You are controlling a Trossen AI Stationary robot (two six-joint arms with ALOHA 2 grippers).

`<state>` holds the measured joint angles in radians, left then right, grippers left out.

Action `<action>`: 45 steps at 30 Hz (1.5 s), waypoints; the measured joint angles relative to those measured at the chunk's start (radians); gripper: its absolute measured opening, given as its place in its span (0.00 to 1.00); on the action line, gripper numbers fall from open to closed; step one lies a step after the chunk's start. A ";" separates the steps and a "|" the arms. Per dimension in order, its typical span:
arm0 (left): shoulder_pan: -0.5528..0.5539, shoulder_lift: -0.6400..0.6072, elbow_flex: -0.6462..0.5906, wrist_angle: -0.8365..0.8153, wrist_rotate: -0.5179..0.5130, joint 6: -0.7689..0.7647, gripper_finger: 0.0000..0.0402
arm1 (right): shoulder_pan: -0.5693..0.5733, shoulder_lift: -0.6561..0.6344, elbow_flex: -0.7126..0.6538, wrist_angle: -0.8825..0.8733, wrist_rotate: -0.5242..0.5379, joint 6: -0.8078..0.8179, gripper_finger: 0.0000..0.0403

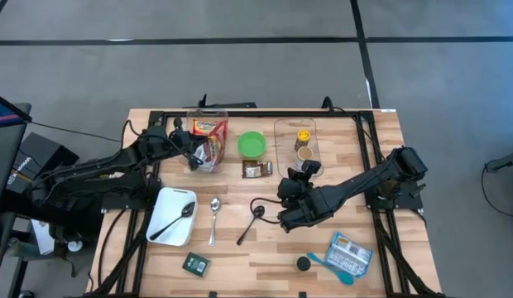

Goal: Pick & Place Food Item

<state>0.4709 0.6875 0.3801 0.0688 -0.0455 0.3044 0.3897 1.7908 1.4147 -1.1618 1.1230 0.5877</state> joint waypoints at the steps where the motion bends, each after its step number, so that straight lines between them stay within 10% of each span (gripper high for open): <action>1: 0.000 -0.008 0.000 -0.015 0.000 -0.001 0.00 | 0.000 0.000 0.000 0.000 0.000 0.000 0.00; 16: 0.000 -0.074 0.000 -0.080 0.094 0.006 0.00 | 0.000 0.000 0.000 0.011 0.000 -0.002 0.00; 45: 0.121 -0.056 0.000 -0.250 -0.104 0.123 0.00 | 0.000 0.000 0.000 0.015 -0.001 -0.003 0.00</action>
<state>0.5917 0.6317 0.3801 -0.1808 -0.1499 0.4273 0.3897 1.7908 1.4143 -1.1473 1.1225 0.5850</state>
